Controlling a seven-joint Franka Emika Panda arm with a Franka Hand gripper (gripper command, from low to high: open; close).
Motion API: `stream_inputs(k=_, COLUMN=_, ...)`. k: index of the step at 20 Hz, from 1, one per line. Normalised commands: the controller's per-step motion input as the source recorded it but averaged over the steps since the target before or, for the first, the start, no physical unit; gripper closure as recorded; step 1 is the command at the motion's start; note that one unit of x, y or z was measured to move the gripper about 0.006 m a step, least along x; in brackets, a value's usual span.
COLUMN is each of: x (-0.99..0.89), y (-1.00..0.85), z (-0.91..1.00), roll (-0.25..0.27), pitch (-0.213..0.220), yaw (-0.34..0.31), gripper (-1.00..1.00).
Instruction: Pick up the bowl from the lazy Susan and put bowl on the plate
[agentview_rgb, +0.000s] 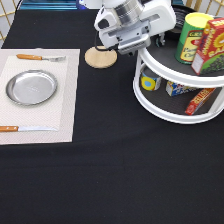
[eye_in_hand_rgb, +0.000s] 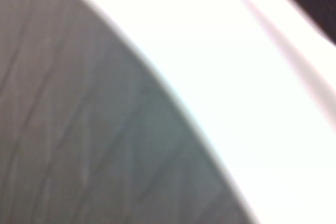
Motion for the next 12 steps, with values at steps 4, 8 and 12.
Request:
stream_inputs(k=4, x=0.57, y=-0.07, z=0.19, roll=-0.006, pitch=0.128, yaw=0.096, gripper=-1.00)
stream_inputs(k=8, x=-0.09, y=-0.25, z=0.79, roll=-0.013, pitch=0.072, yaw=0.039, gripper=-1.00)
stream_inputs(k=12, x=-0.34, y=-0.06, z=1.00, roll=-0.103, pitch=0.001, yaw=0.000, gripper=-1.00)
